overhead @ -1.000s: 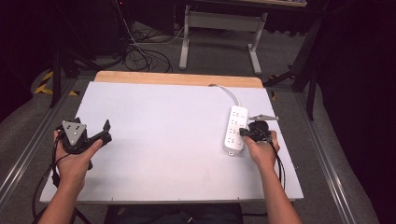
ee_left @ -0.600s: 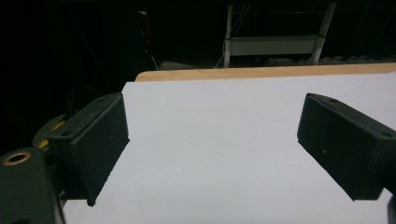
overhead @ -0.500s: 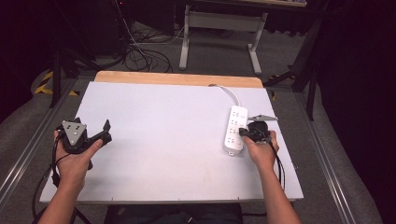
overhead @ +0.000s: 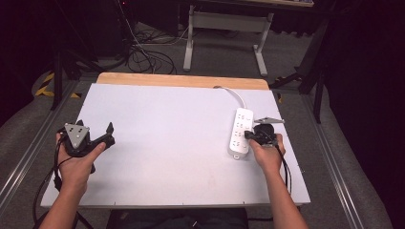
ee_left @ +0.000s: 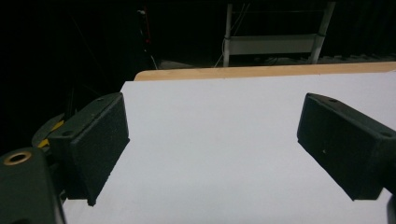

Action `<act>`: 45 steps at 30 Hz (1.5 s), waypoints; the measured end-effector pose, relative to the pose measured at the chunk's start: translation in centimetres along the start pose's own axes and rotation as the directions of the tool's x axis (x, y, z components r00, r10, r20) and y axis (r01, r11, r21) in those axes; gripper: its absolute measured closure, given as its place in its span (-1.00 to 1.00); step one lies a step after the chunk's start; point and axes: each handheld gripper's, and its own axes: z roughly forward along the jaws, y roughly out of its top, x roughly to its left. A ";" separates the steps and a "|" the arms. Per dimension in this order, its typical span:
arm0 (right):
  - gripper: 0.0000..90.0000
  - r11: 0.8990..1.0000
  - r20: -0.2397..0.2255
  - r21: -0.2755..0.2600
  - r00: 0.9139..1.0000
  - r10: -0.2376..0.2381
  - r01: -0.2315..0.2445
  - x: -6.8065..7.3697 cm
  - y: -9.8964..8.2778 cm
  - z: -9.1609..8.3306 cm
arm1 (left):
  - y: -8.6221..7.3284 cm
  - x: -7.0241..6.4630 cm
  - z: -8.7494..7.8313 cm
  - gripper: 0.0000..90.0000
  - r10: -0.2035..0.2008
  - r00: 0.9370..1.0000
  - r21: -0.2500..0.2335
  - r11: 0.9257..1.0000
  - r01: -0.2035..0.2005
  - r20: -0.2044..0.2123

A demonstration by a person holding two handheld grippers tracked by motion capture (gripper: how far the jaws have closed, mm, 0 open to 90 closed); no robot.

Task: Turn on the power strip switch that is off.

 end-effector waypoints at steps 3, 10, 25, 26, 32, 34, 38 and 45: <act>1.00 1.000 0.000 -0.001 1.000 0.001 -0.001 0.0 0.0 0.0 | 0.0 0.0 -0.1 -0.79 0.002 1.000 0.002 1.000 -0.002 0.002; 1.00 1.000 0.003 -0.004 1.000 0.003 -0.003 0.0 0.0 0.0 | 0.0 0.1 -0.3 -0.79 -0.004 1.000 0.000 1.000 0.004 0.000; 1.00 0.999 0.022 -0.040 1.000 -0.019 0.020 0.1 -0.1 -0.2 | 0.0 -0.1 -0.1 -0.79 -0.002 1.000 -0.001 1.000 0.002 0.005; 1.00 0.997 0.017 -0.072 1.000 -0.013 0.014 -0.1 0.0 -0.5 | 0.0 -0.1 -0.1 -0.79 -0.002 1.000 -0.001 1.000 0.002 0.006; 1.00 0.995 0.011 -0.096 1.000 0.001 0.000 -0.3 0.1 -0.9 | 0.0 -0.1 -0.1 -0.79 -0.002 1.000 0.000 1.000 0.002 0.006; 1.00 0.995 0.011 -0.095 1.000 0.007 -0.006 -0.3 0.0 -1.1 | 0.0 -0.1 -0.1 -0.79 -0.002 1.000 -0.001 1.000 0.002 0.007; 1.00 0.994 0.004 -0.113 1.000 0.006 -0.006 -0.4 0.0 -1.4 | 0.0 -0.1 0.0 -0.79 0.000 1.000 0.003 1.000 0.000 0.010; 0.69 0.988 -0.016 -0.151 1.000 0.003 -0.005 -0.5 0.0 -2.1 | 0.0 -0.2 0.0 -0.79 -0.001 1.000 0.002 1.000 0.001 0.014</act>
